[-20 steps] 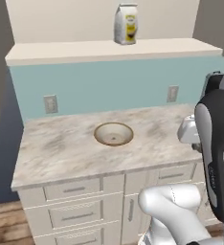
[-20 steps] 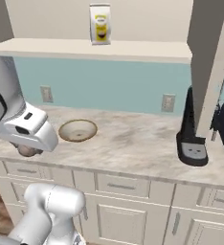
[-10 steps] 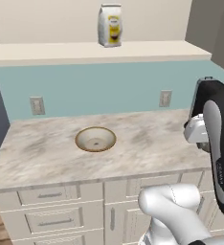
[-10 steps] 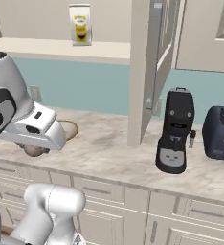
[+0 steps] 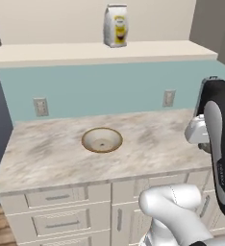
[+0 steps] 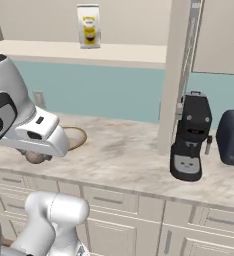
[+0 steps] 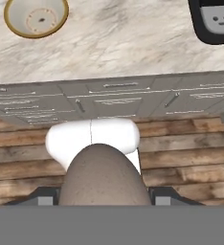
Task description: Pick the egg and butter from the fridge and place them by the bowl for mixing.
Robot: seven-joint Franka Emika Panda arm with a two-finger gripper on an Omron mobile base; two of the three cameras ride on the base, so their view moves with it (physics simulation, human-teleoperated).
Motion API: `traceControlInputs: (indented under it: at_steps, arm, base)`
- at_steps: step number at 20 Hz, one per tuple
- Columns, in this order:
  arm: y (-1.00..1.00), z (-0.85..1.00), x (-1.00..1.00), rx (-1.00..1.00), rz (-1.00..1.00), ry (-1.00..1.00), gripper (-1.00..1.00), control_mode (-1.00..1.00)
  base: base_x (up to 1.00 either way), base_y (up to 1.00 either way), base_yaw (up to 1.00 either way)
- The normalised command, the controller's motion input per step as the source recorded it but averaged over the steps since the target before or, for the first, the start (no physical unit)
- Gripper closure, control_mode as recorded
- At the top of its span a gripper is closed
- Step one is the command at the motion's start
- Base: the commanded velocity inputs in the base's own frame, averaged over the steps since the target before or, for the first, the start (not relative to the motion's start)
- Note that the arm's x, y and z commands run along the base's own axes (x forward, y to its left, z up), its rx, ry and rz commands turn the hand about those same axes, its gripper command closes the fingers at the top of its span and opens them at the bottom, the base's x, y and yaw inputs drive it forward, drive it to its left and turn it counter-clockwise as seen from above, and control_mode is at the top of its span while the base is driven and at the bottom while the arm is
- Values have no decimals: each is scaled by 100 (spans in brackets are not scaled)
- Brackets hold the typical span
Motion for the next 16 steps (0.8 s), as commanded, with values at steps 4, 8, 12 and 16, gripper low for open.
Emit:
traceControlInputs:
  at_steps: [4, 8, 12, 16]
  arm:
    - [0, 0, 0, 0, 0, 0, 100, 100]
    - [0, 0, 0, 0, 0, 0, 100, 100]
    - [0, 0, 0, 0, 0, 0, 100, 100]
    - [0, 0, 0, 0, 0, 0, 100, 100]
  base:
    - [30, 40, -16]
    - [68, 0, -2]
    - [72, -5, 0]
    - [47, -8, 0]
